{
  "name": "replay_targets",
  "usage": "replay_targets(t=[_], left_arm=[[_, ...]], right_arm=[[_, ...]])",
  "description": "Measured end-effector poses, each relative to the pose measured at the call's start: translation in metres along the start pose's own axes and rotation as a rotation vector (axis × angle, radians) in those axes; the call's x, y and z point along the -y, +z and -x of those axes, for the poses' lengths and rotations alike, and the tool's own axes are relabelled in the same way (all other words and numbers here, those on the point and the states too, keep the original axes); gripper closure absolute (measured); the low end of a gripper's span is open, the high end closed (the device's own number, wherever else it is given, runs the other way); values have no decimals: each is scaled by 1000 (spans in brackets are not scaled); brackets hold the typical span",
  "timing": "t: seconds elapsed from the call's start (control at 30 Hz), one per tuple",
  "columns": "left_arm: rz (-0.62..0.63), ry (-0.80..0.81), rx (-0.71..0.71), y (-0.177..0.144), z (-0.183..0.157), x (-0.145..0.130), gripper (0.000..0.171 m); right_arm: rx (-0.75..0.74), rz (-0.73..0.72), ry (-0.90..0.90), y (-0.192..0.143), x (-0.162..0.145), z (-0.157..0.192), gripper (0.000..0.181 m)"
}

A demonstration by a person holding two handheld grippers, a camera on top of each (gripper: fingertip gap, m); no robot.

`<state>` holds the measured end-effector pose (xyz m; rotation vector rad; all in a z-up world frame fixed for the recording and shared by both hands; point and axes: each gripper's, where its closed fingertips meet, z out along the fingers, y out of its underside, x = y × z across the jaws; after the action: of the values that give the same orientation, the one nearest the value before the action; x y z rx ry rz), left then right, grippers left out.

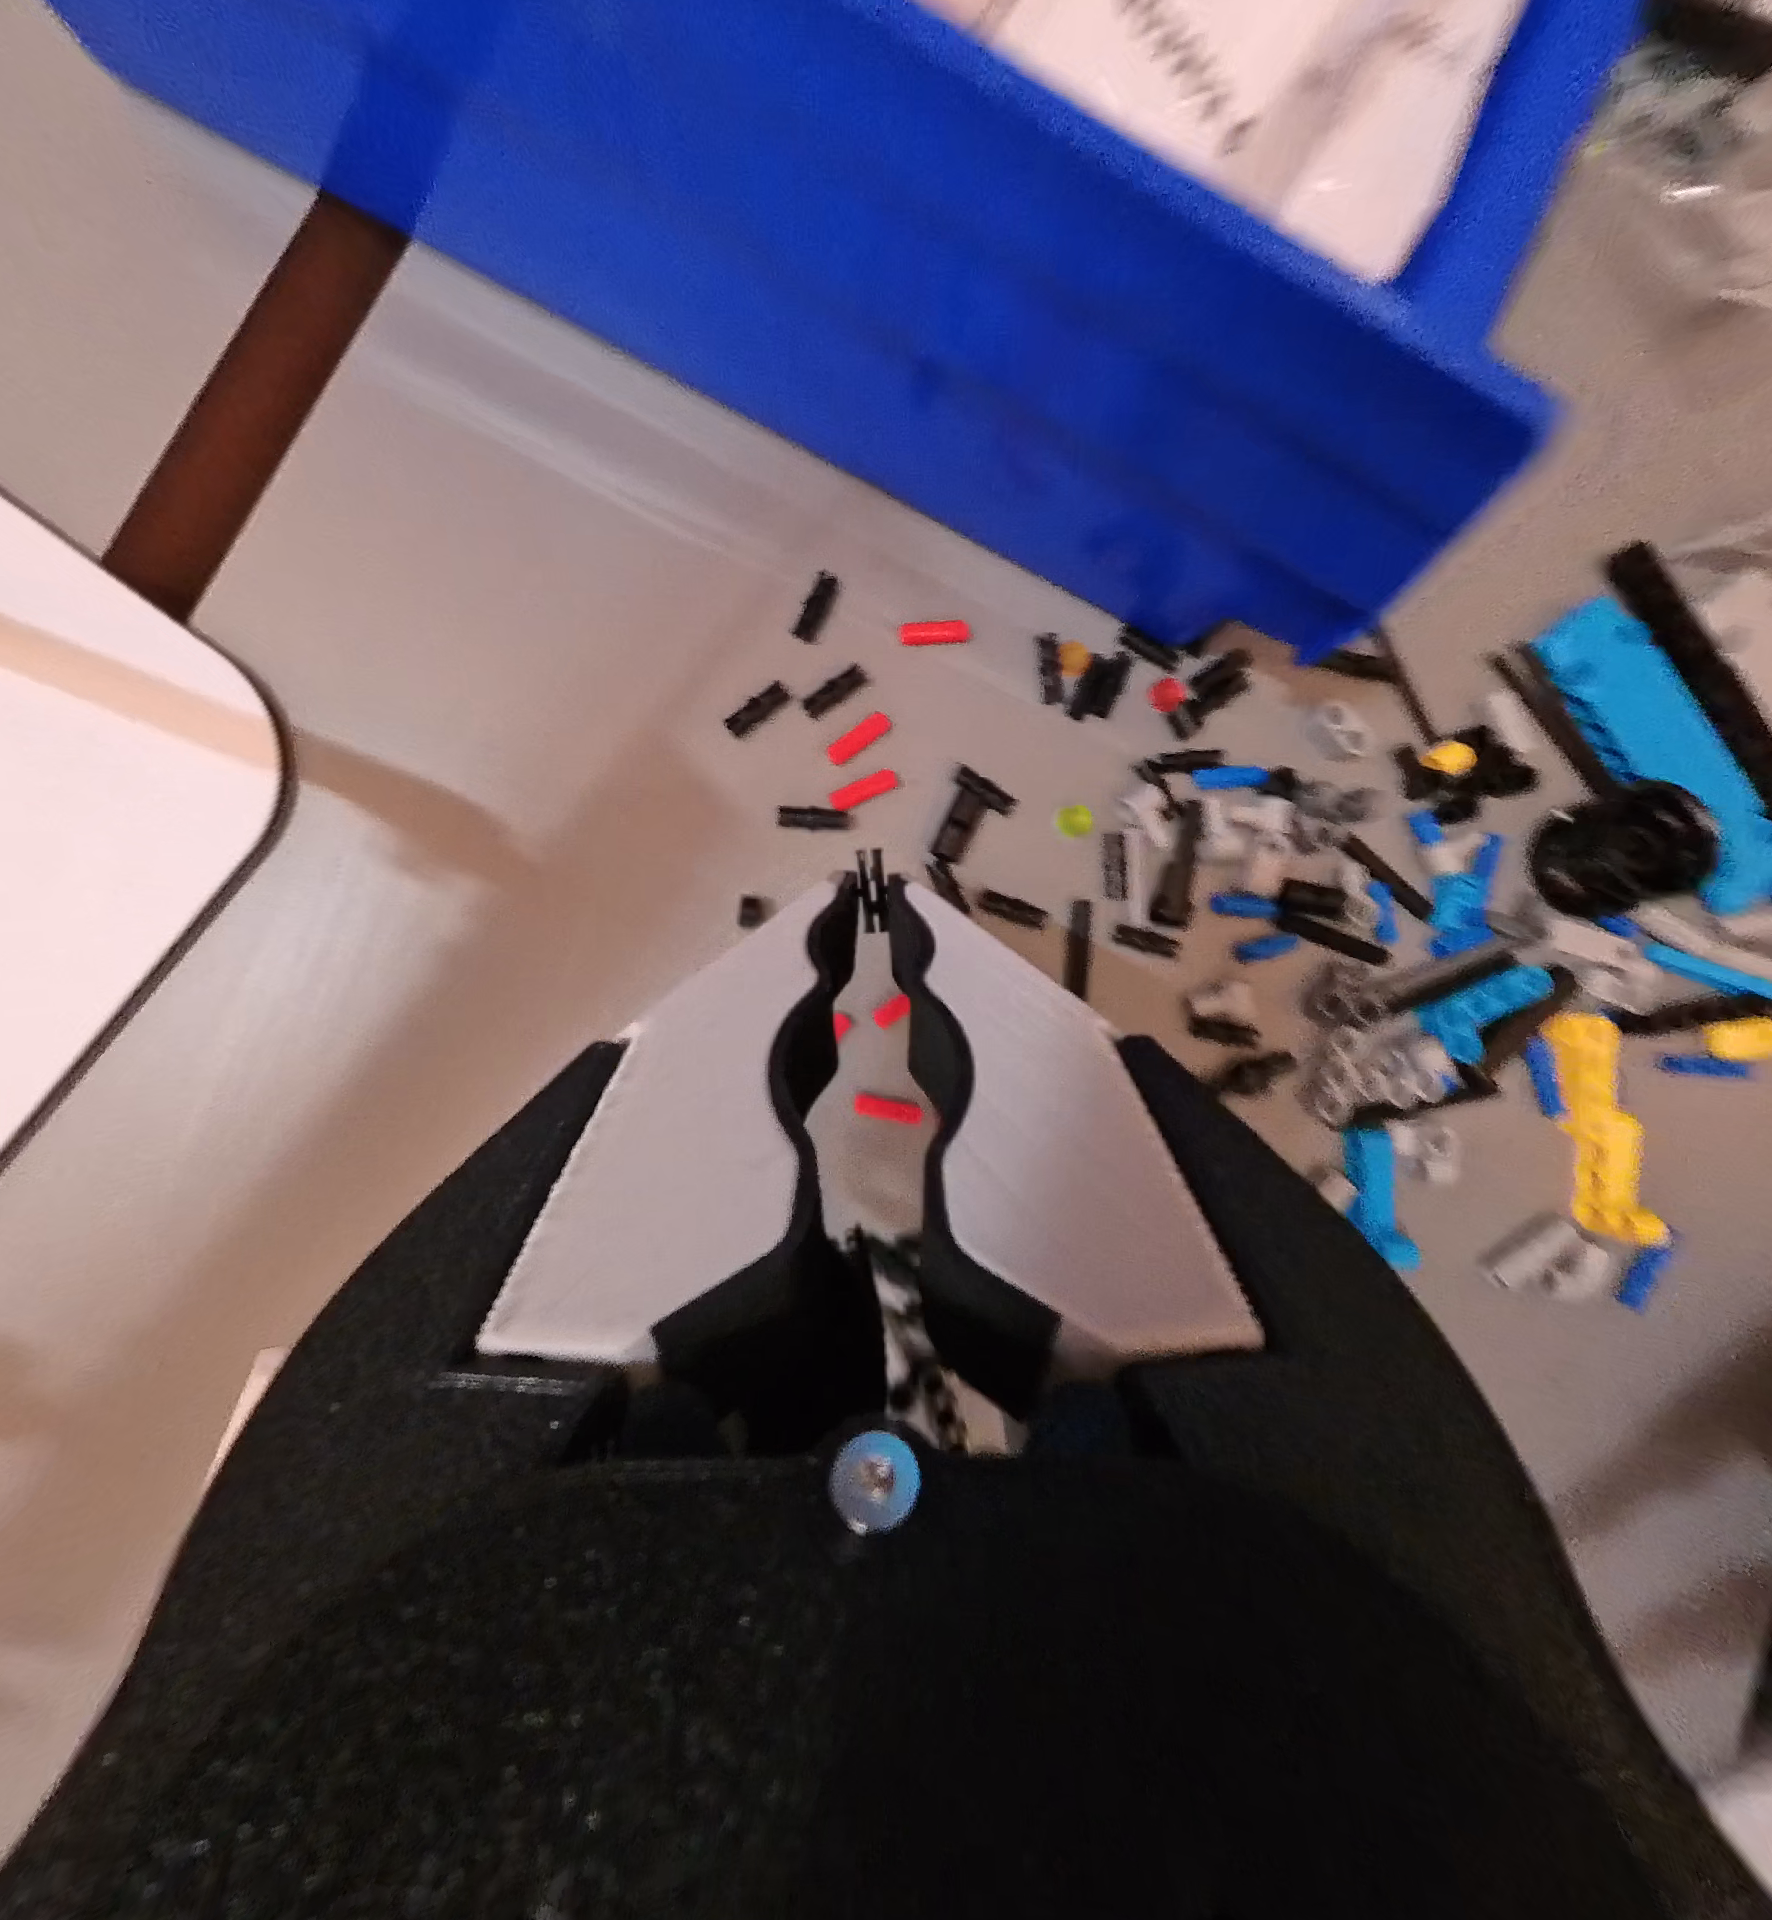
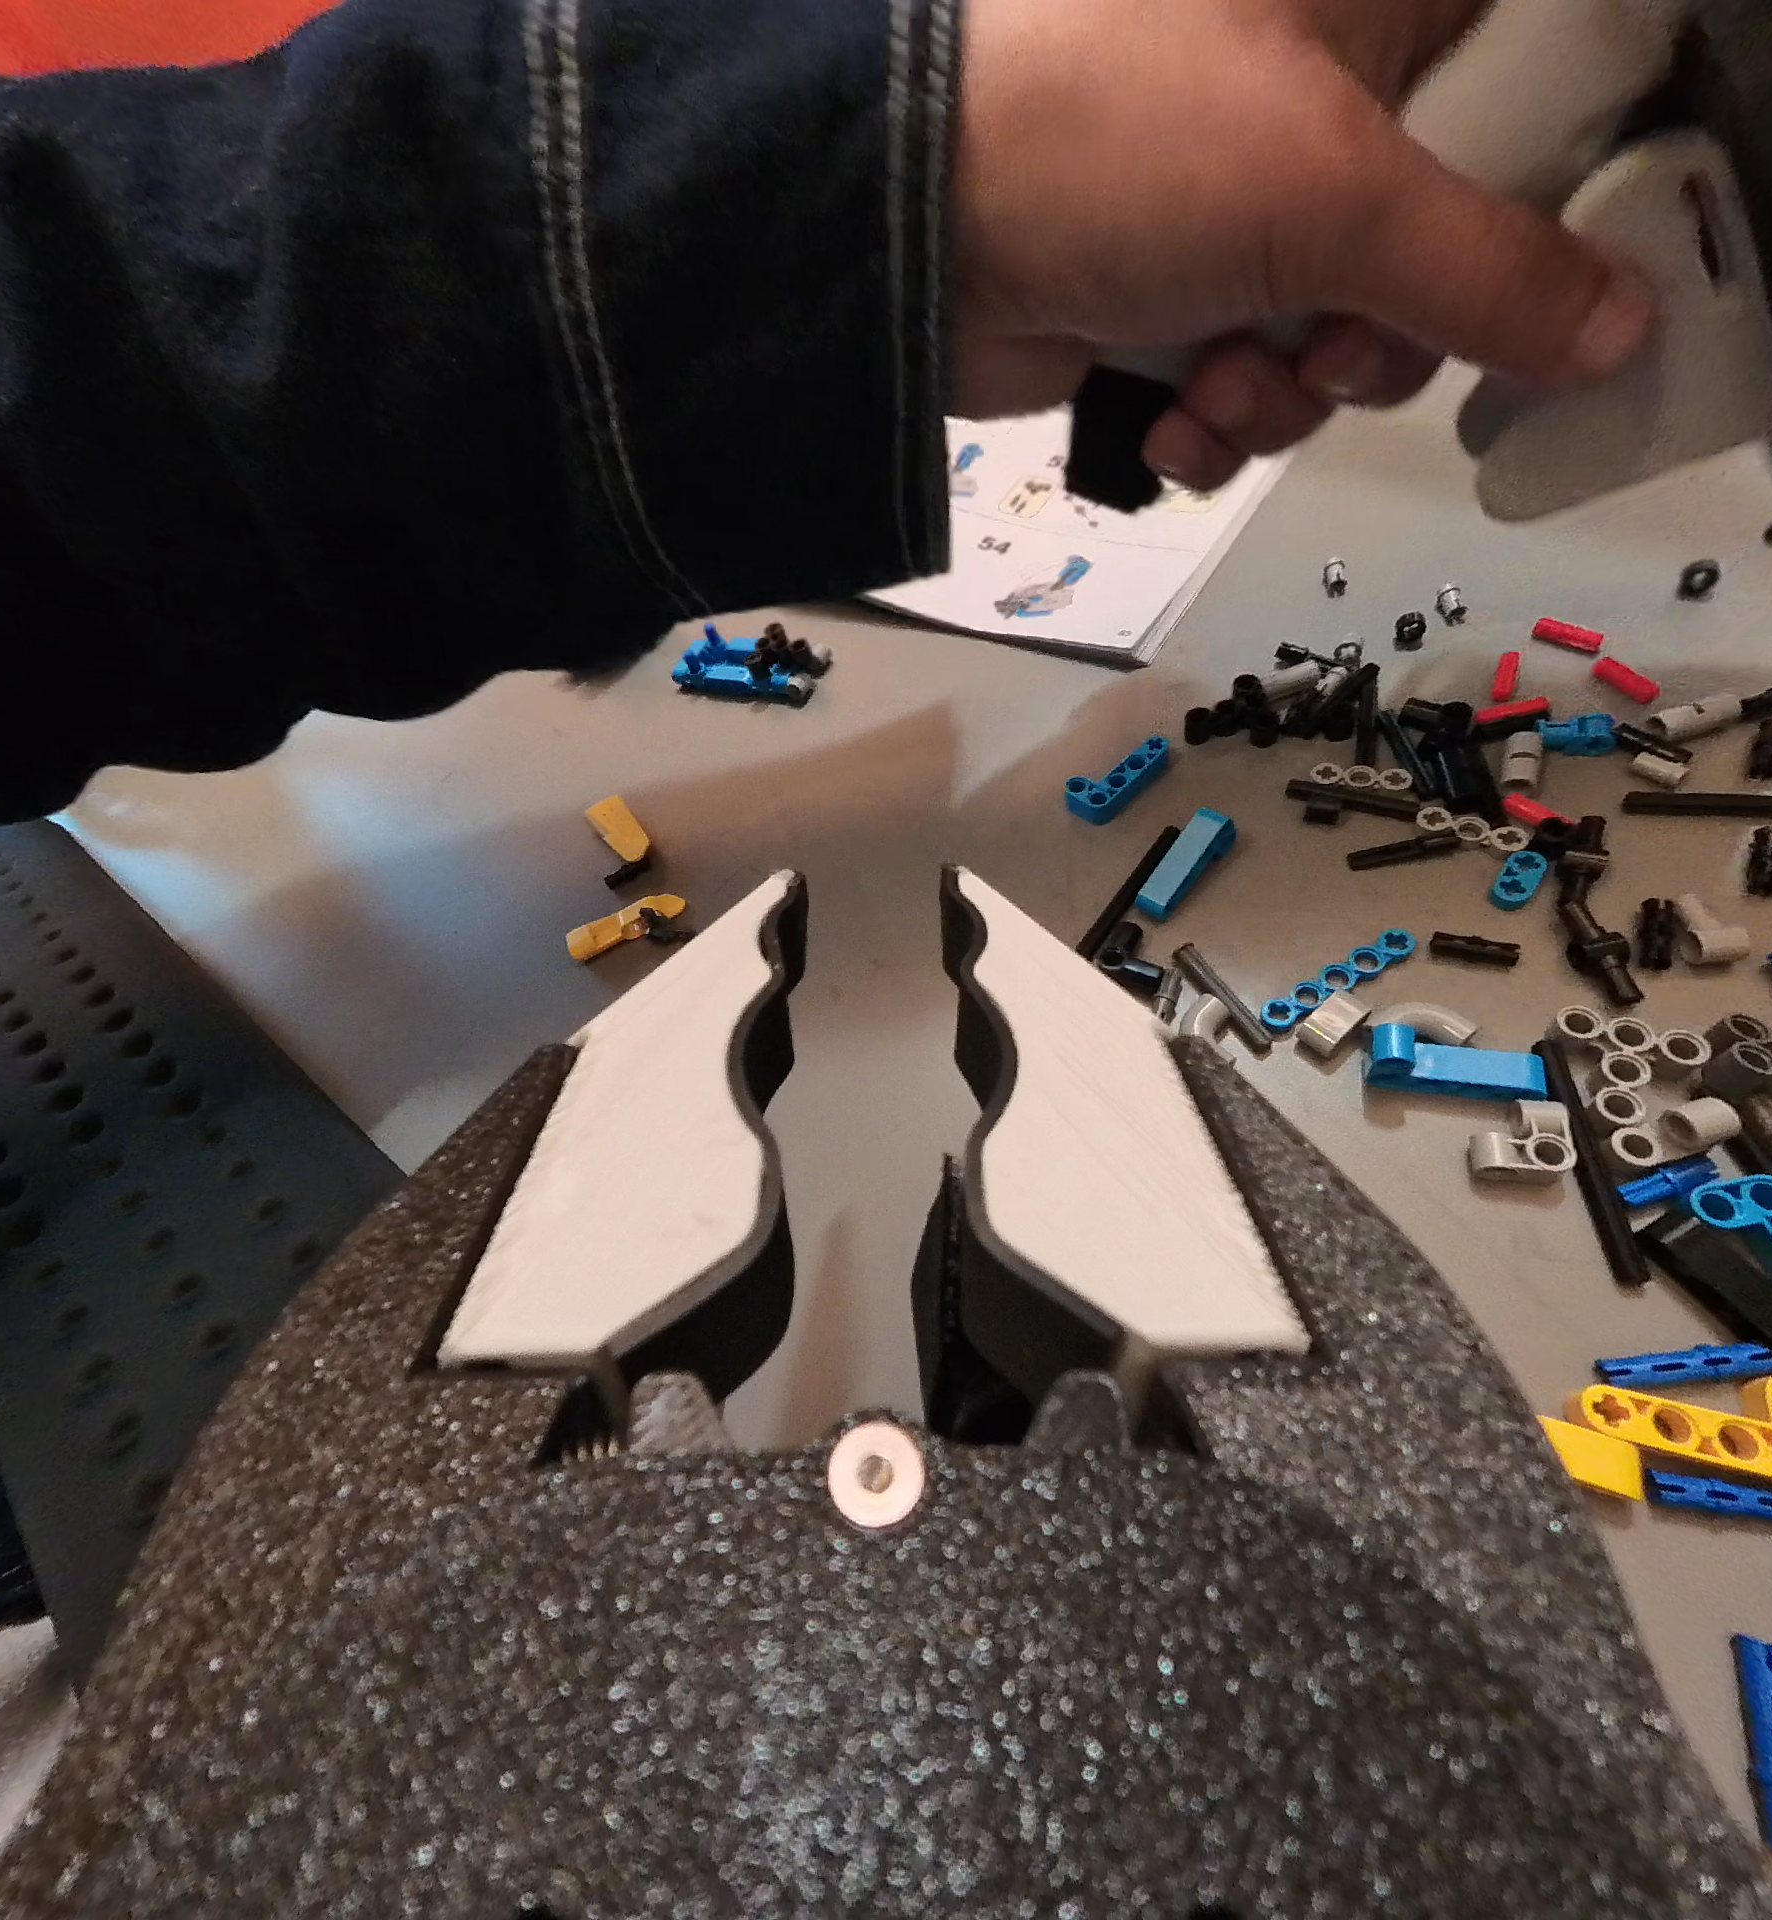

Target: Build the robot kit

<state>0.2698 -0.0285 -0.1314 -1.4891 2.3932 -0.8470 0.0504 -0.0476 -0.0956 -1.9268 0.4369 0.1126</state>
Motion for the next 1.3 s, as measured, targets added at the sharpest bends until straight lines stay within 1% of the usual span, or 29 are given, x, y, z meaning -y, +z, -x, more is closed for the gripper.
replay_targets(t=[0.07, 0.1, 0.13, 0.2, 0.23, 0.3, 0.37, 0.43, 0.47, 0.5, 0.53, 0.6, 0.73, 0.87, 0.97, 1.03, 1.07, 1.1, 1.17, 1.2, 1.27, 1.3], left_arm=[[-48, 50, -25, -31, -11, -1, 166], [-68, 78, -33, -51, -15, -6, 167], [-80, 109, -39, -73, -19, -15, 166], [-77, 131, -20, -117, -20, -46, 166], [-60, 114, -17, -138, -21, -68, 166], [11, 49, -39, -173, -30, -124, 166], [23, -33, -32, -196, -39, -178, 166], [69, -129, -21, -201, -48, -232, 166], [86, -164, 14, -199, -48, -254, 166], [79, -191, 37, -196, -49, -270, 166], [55, -216, 28, -192, -53, -278, 166], [16, -236, 3, -184, -62, -286, 166], [6, -172, -11, -168, -71, -298, 166], [-6, -122, -2, -157, -74, -301, 166], [-35, -112, 3, -156, -74, -299, 166], [-54, -99, 1, -156, -74, -299, 164], [-72, -103, -10, -157, -76, -298, 154], [-104, -118, -7, -160, -73, -296, 137], [-213, -150, -18, -174, -65, -289, 136], [-285, -170, -14, -185, -57, -284, 135], [-435, -224, 59, -212, -26, -282, 129], [-496, -253, 105, -227, -7, -284, 125]], right_arm=[[-1, -1, 4, 0, 0, -1, 156], [-2, -2, 6, 0, 0, -1, 156], [-3, -3, 5, 0, 1, -1, 156], [0, -1, -3, 0, 1, 0, 156], [-1, 1, -9, 0, 0, 1, 156], [-9, 3, -23, 0, 0, 1, 156], [-10, 14, -38, 2, -1, 3, 156], [-10, 40, -56, 6, -4, 5, 156], [-14, 57, -67, 8, -6, 5, 156], [-17, 79, -76, 11, -9, 5, 155], [-14, 99, -82, 13, -11, 6, 152], [-8, 121, -82, 16, -13, 8, 150], [-8, 168, -45, 11, -6, 7, 147], [36, 142, 18, 1, 22, 16, 147], [61, 141, -3, 6, 39, 24, 147], [113, 116, -25, 22, 48, 32, 147], [141, 121, -25, 33, 49, 35, 146], [158, 143, -24, 46, 48, 36, 145], [213, 170, -39, 73, 49, 41, 133], [224, 178, -44, 87, 52, 42, 133], [219, 194, -84, 114, 57, 40, 134], [227, 203, -116, 126, 59, 40, 141]])
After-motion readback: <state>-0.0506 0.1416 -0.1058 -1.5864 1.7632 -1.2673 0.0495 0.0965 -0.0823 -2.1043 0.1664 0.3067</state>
